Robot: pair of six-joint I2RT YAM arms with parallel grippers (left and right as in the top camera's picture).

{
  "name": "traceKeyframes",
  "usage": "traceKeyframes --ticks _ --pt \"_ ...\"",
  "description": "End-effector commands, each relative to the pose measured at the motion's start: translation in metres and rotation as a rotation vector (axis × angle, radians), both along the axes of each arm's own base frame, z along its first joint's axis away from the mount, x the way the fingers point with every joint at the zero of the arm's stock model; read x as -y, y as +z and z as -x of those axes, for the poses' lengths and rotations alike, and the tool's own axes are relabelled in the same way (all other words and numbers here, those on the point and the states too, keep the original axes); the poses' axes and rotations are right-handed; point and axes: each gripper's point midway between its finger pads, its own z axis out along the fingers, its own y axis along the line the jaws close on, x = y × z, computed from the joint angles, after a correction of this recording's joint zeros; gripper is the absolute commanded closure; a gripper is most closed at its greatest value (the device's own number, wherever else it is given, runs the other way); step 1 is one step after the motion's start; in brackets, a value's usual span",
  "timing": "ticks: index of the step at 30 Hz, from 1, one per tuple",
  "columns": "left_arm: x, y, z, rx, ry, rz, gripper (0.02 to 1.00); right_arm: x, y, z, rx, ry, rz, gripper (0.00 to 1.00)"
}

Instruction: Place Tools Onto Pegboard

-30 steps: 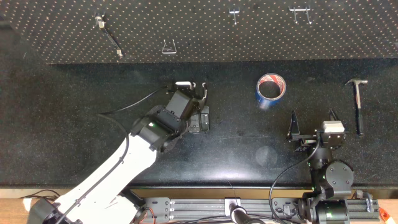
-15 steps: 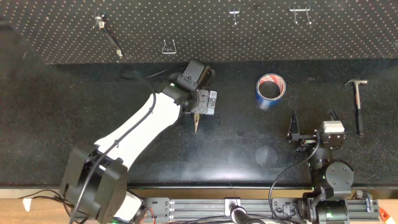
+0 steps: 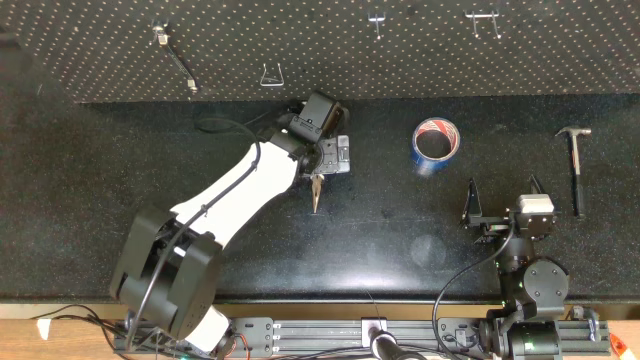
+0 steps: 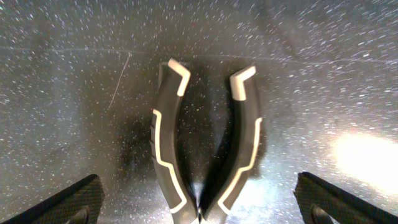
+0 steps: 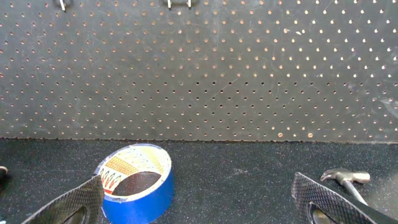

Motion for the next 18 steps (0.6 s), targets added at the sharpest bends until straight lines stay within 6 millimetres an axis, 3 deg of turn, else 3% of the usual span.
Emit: traceKeyframes --ticks 1,6,18 --pt "-0.004 -0.009 -0.01 0.008 0.025 -0.035 0.023 0.002 -0.002 0.0 -0.003 -0.008 0.007 0.02" --pt "0.004 -0.008 -0.026 0.076 -0.065 -0.037 0.023 0.002 -0.002 0.0 -0.003 -0.008 0.007 0.02" --pt "-0.003 -0.021 -0.023 0.04 -0.105 -0.073 0.018 0.002 -0.002 0.0 -0.003 -0.008 0.007 0.02"
